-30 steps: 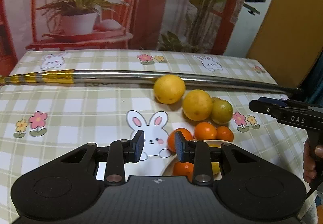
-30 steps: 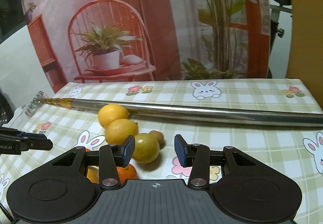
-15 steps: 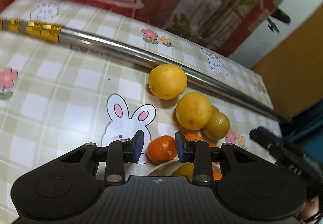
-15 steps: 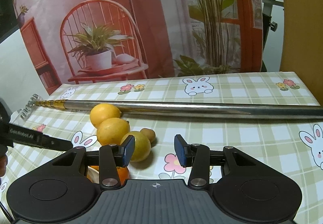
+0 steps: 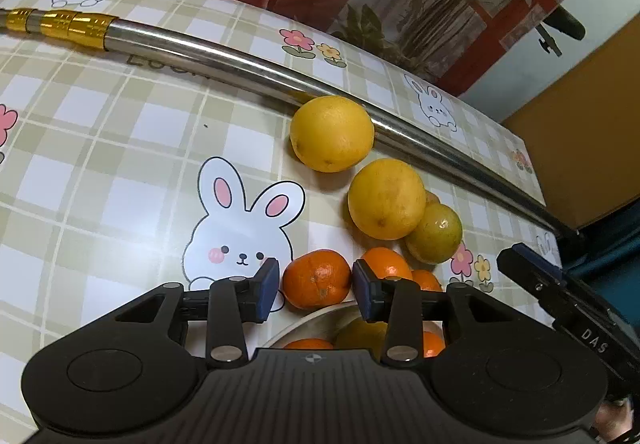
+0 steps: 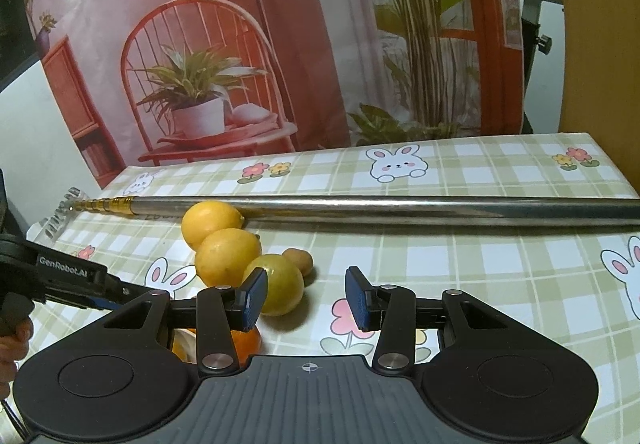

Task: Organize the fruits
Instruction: 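Move the open right tool toward a small brown fruit beside the yellow fruits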

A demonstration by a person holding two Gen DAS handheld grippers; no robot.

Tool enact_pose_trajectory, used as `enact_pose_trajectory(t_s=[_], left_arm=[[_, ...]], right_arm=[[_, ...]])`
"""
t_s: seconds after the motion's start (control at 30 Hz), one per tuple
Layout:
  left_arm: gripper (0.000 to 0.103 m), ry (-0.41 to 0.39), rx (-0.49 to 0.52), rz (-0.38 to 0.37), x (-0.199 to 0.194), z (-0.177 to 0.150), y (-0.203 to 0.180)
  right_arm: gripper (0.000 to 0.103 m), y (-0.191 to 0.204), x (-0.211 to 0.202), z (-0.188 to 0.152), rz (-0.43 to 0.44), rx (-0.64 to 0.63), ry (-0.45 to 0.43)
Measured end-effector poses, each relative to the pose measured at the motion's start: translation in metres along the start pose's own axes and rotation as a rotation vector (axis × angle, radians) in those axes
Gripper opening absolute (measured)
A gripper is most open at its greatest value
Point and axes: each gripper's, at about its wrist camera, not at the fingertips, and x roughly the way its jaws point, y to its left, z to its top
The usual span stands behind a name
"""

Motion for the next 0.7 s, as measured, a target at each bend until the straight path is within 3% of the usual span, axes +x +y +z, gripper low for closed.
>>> enact_pose_trajectory(t_s=[0.23,0.47,0.7], left_arm=[[0.040,-0.013,0.024,0.007,0.002,-0.005,-0.002],[0.040,-0.088,0.069,0.029,-0.020,-0.008,-0.003],[0.040,-0.194,0.149,0.129,-0.047,-0.022,-0.006]], right_arm=[[0.040,-0.002,0.001,-0.002,0.002,0.011,0.005],[0.040,-0.006,0.001,-0.006,0.003,0.027,0.010],[0.040,-0.008,0.004,-0.003,0.006,0.040,0.001]])
